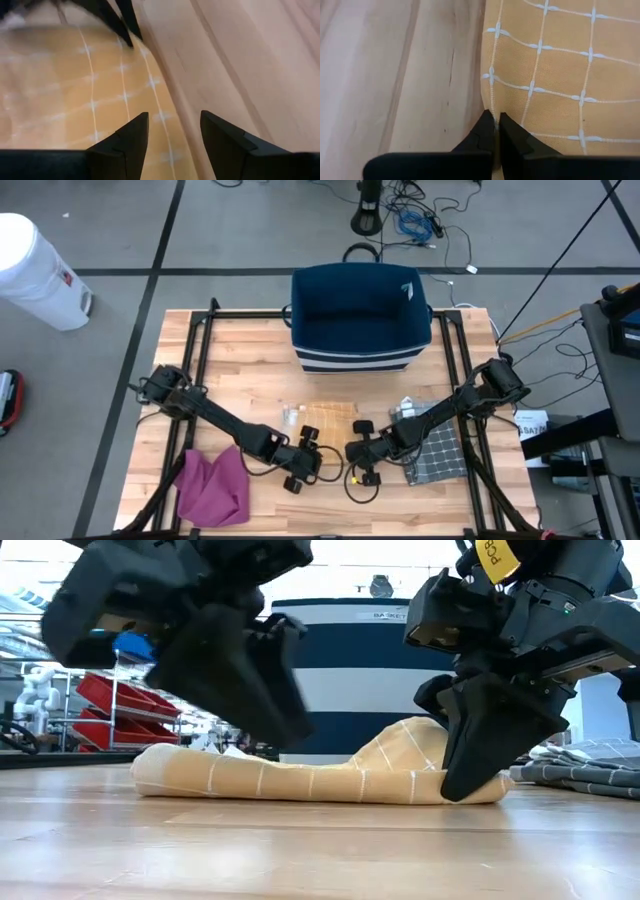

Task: Fold towel
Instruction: Stack the orange patterned towel on the gray patterned towel

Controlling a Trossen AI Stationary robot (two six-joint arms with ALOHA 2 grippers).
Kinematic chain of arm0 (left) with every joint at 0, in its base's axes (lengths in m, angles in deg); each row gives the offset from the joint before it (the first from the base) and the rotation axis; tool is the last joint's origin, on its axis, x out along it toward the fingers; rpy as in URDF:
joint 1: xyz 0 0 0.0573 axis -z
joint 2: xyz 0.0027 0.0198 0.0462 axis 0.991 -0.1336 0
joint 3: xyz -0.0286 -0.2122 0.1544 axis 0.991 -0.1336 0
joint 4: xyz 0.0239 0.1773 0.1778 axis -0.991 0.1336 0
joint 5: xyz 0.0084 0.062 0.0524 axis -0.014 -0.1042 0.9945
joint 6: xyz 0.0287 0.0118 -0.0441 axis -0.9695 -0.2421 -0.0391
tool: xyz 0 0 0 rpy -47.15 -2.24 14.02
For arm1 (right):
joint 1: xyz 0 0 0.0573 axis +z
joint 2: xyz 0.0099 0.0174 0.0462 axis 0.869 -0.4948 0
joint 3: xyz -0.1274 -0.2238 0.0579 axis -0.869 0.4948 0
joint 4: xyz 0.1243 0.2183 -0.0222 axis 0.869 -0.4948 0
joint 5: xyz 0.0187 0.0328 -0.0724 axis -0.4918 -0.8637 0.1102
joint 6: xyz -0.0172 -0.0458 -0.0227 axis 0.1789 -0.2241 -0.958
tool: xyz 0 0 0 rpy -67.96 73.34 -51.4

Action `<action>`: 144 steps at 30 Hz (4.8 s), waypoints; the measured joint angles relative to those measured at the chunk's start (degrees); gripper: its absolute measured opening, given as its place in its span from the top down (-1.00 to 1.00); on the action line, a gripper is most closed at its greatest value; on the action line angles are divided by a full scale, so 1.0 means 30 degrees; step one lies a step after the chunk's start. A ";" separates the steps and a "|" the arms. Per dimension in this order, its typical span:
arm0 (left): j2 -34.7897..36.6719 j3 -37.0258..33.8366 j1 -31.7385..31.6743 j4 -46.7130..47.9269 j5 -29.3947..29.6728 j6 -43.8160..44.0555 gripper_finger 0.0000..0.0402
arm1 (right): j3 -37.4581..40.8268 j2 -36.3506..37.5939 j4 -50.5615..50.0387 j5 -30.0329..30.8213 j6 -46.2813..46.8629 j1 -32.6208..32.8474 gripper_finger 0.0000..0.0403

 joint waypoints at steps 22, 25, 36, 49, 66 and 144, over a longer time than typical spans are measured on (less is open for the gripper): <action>-0.2389 -0.0007 -0.0517 -0.5908 0.1964 -0.1027 0.07 | -0.0382 0.0423 0.2296 0.0236 0.0153 -0.0363 0.98; -0.2389 -0.0007 -0.0517 -0.5920 0.1956 -0.1041 0.07 | -0.0880 0.0423 0.2154 0.0684 0.0150 -0.0436 0.98; -0.2389 -0.0007 -0.0456 -0.4808 0.4368 -0.1061 0.33 | -0.2137 0.0459 -0.0105 0.0577 0.0616 -0.0372 0.98; -0.2244 -0.0007 -0.0545 -0.6070 0.4757 -0.3030 0.96 | -0.2259 0.0968 -0.0918 0.0667 0.2045 0.0502 0.79; -0.2083 -0.0007 -0.1985 -1.2931 0.6695 -0.7029 0.98 | -0.2259 0.5225 -0.3348 0.2115 0.6473 0.5747 0.09; -0.5289 1.1537 -0.9628 -0.4458 -1.3014 -1.5617 0.98 | -0.2251 0.1272 -0.9370 1.2984 2.2652 1.3044 0.17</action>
